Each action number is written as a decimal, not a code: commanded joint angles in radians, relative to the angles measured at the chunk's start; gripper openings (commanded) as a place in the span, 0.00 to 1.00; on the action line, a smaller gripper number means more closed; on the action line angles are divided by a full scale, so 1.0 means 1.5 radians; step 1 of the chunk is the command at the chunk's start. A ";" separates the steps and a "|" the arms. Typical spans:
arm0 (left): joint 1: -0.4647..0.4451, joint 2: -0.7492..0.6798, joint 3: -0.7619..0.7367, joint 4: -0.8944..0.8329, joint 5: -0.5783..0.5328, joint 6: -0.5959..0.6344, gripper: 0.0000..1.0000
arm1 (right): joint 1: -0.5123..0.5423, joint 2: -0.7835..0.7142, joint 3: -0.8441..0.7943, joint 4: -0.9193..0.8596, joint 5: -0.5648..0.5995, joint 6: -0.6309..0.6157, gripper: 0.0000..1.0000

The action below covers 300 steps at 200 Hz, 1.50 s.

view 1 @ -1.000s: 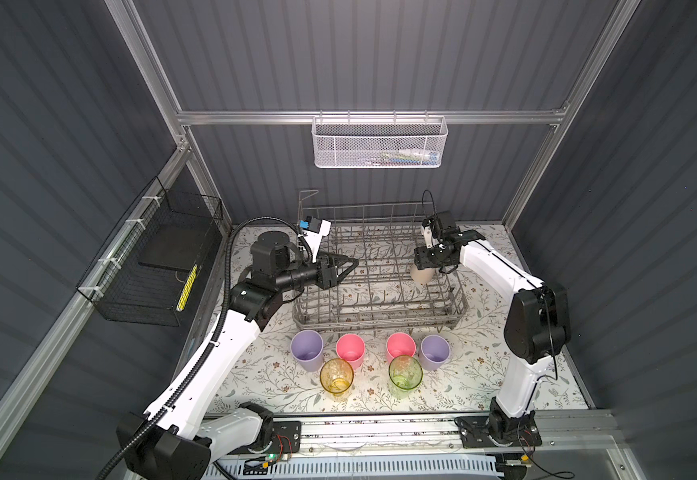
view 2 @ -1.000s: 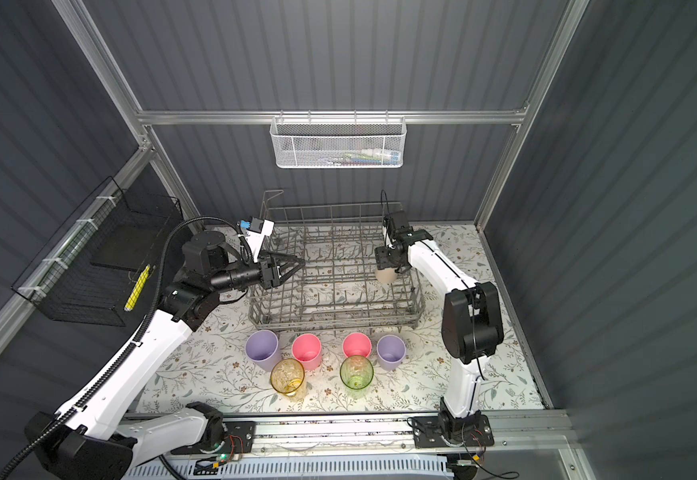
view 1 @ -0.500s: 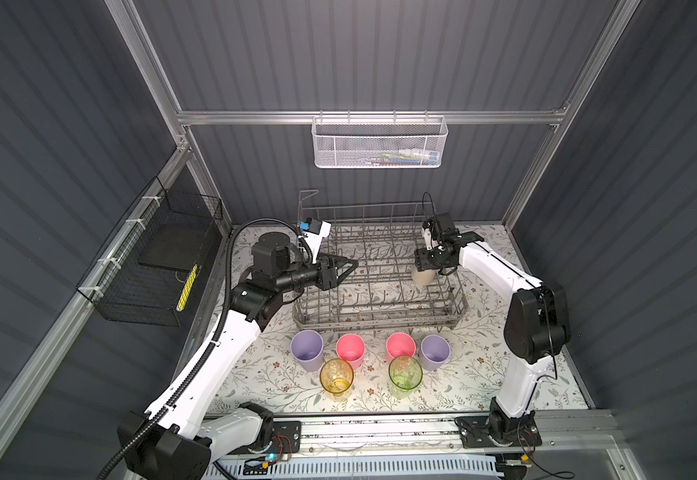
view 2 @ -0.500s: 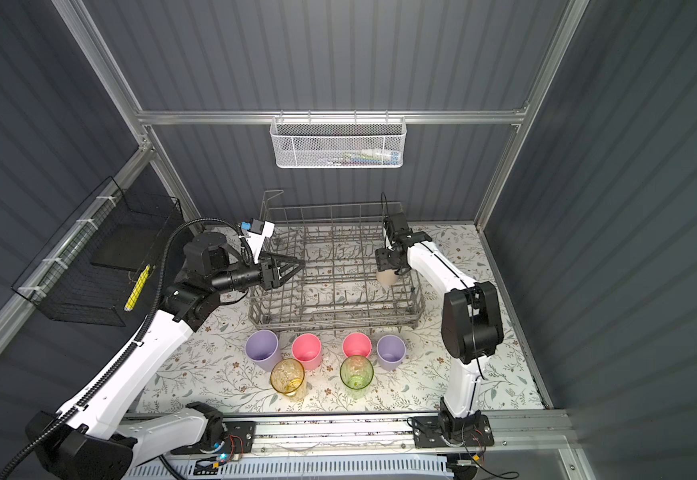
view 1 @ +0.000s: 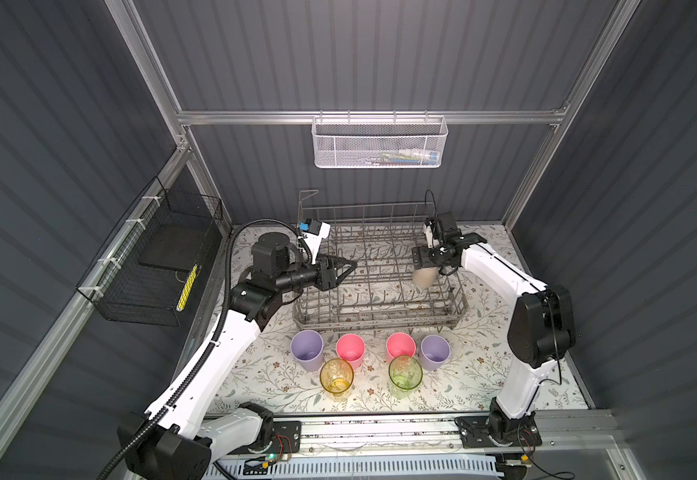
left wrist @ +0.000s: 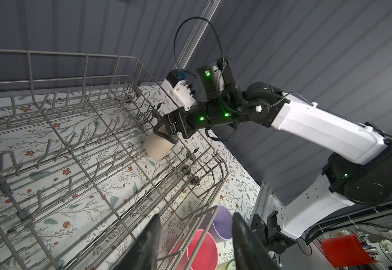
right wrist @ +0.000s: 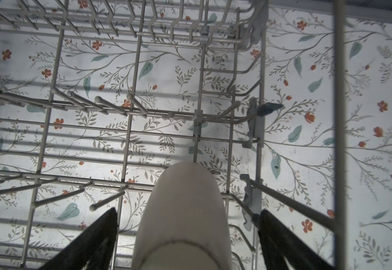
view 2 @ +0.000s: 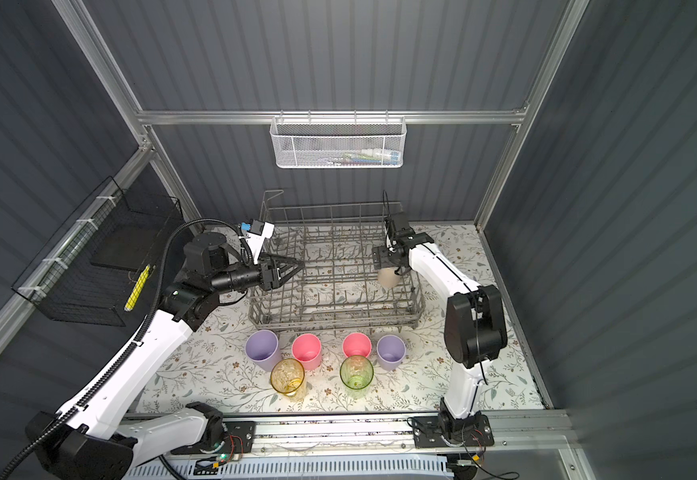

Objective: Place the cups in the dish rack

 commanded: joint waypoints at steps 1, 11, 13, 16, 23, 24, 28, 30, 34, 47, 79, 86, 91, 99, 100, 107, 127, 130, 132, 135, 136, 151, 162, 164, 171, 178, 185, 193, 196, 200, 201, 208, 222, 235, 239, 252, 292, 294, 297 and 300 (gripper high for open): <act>0.004 -0.020 0.010 -0.043 -0.015 0.024 0.50 | 0.001 -0.077 -0.011 0.028 0.037 -0.002 0.95; 0.004 -0.025 0.014 -0.063 -0.026 0.033 0.50 | 0.001 -0.104 -0.018 0.034 0.046 -0.004 0.95; 0.004 -0.027 0.015 -0.068 -0.029 0.035 0.50 | 0.001 -0.109 -0.021 0.035 0.047 -0.004 0.95; 0.004 -0.029 0.018 -0.076 -0.034 0.038 0.50 | 0.001 -0.122 -0.025 0.036 0.050 -0.005 0.95; 0.004 -0.035 0.022 -0.096 -0.045 0.044 0.50 | 0.001 -0.140 -0.033 0.040 0.054 -0.005 0.95; 0.004 -0.035 0.023 -0.099 -0.047 0.045 0.50 | 0.001 -0.144 -0.034 0.042 0.055 -0.006 0.95; 0.004 -0.039 0.026 -0.111 -0.054 0.048 0.50 | 0.001 -0.161 -0.042 0.046 0.056 -0.007 0.95; 0.004 -0.041 0.027 -0.118 -0.057 0.049 0.50 | 0.001 -0.164 -0.044 0.047 0.056 -0.007 0.96; 0.004 -0.045 0.029 -0.129 -0.064 0.052 0.50 | 0.001 -0.176 -0.050 0.050 0.057 -0.007 0.95; 0.004 -0.060 0.038 -0.177 -0.096 0.057 0.50 | 0.001 -0.218 -0.069 0.057 0.060 -0.011 0.96; 0.004 -0.086 0.045 -0.293 -0.140 0.063 0.50 | 0.003 -0.316 -0.116 0.058 0.029 0.000 0.96; 0.004 -0.091 0.040 -0.313 -0.145 0.063 0.50 | 0.003 -0.339 -0.135 0.062 0.017 0.005 0.96; 0.004 -0.095 0.036 -0.326 -0.147 0.063 0.50 | 0.003 -0.356 -0.149 0.067 0.008 0.009 0.97; 0.004 -0.100 0.028 -0.345 -0.153 0.064 0.49 | 0.004 -0.381 -0.170 0.072 -0.007 0.014 0.97; 0.004 -0.101 0.028 -0.346 -0.154 0.064 0.49 | 0.004 -0.381 -0.170 0.072 -0.007 0.014 0.97; 0.004 -0.108 0.021 -0.358 -0.155 0.061 0.49 | 0.005 -0.405 -0.190 0.074 -0.023 0.020 0.97; 0.004 -0.126 0.010 -0.386 -0.167 0.047 0.49 | 0.009 -0.443 -0.218 0.067 -0.038 0.032 0.97; 0.004 -0.128 0.010 -0.392 -0.171 0.045 0.49 | 0.010 -0.450 -0.224 0.066 -0.040 0.033 0.97; 0.004 -0.130 0.011 -0.398 -0.172 0.044 0.49 | 0.011 -0.453 -0.227 0.065 -0.041 0.034 0.97; 0.004 -0.133 0.011 -0.404 -0.176 0.043 0.49 | 0.011 -0.458 -0.230 0.064 -0.042 0.035 0.97; 0.004 -0.133 0.011 -0.406 -0.177 0.042 0.49 | 0.011 -0.459 -0.232 0.064 -0.042 0.036 0.97; 0.004 -0.142 0.025 -0.466 -0.192 0.040 0.49 | 0.012 -0.478 -0.247 0.055 -0.047 0.036 0.98; 0.004 -0.149 0.034 -0.502 -0.222 0.034 0.49 | 0.012 -0.489 -0.256 0.051 -0.045 0.039 0.98; 0.004 -0.151 0.035 -0.514 -0.226 0.031 0.49 | 0.012 -0.490 -0.259 0.051 -0.045 0.039 0.98; 0.004 -0.156 0.035 -0.543 -0.241 0.021 0.49 | 0.012 -0.494 -0.265 0.052 -0.045 0.040 0.98; 0.004 -0.164 0.029 -0.560 -0.254 0.006 0.49 | 0.012 -0.496 -0.269 0.054 -0.047 0.042 0.98; 0.004 -0.173 0.018 -0.574 -0.270 -0.012 0.49 | 0.012 -0.496 -0.273 0.058 -0.048 0.045 0.98; 0.004 -0.183 0.004 -0.589 -0.288 -0.034 0.49 | 0.012 -0.496 -0.278 0.063 -0.054 0.048 0.98; 0.004 -0.187 -0.001 -0.594 -0.296 -0.044 0.49 | 0.012 -0.496 -0.280 0.067 -0.054 0.049 0.99; 0.004 -0.191 -0.010 -0.601 -0.311 -0.057 0.49 | 0.012 -0.495 -0.282 0.070 -0.057 0.050 0.98; 0.005 -0.192 -0.012 -0.603 -0.315 -0.060 0.49 | 0.012 -0.495 -0.283 0.071 -0.058 0.050 0.99; 0.004 -0.197 -0.024 -0.618 -0.337 -0.080 0.48 | 0.012 -0.492 -0.285 0.076 -0.064 0.051 0.98; 0.004 -0.210 -0.057 -0.628 -0.366 -0.115 0.48 | 0.012 -0.484 -0.283 0.081 -0.075 0.052 0.99; 0.004 -0.218 -0.090 -0.621 -0.378 -0.145 0.47 | 0.012 -0.477 -0.281 0.084 -0.086 0.052 0.99; 0.004 -0.220 -0.099 -0.619 -0.378 -0.152 0.47 | 0.012 -0.474 -0.280 0.085 -0.088 0.052 0.99; 0.004 -0.219 -0.125 -0.607 -0.372 -0.172 0.47 | 0.012 -0.472 -0.278 0.087 -0.092 0.051 0.99; 0.004 -0.206 -0.178 -0.587 -0.383 -0.197 0.47 | 0.012 -0.472 -0.276 0.101 -0.100 0.056 0.99; 0.004 -0.204 -0.180 -0.586 -0.384 -0.196 0.47 | 0.012 -0.471 -0.277 0.103 -0.101 0.057 0.99; 0.004 -0.202 -0.183 -0.585 -0.385 -0.195 0.47 | 0.012 -0.472 -0.277 0.104 -0.102 0.058 0.99; 0.005 -0.200 -0.186 -0.582 -0.386 -0.194 0.47 | 0.012 -0.471 -0.277 0.105 -0.104 0.059 0.99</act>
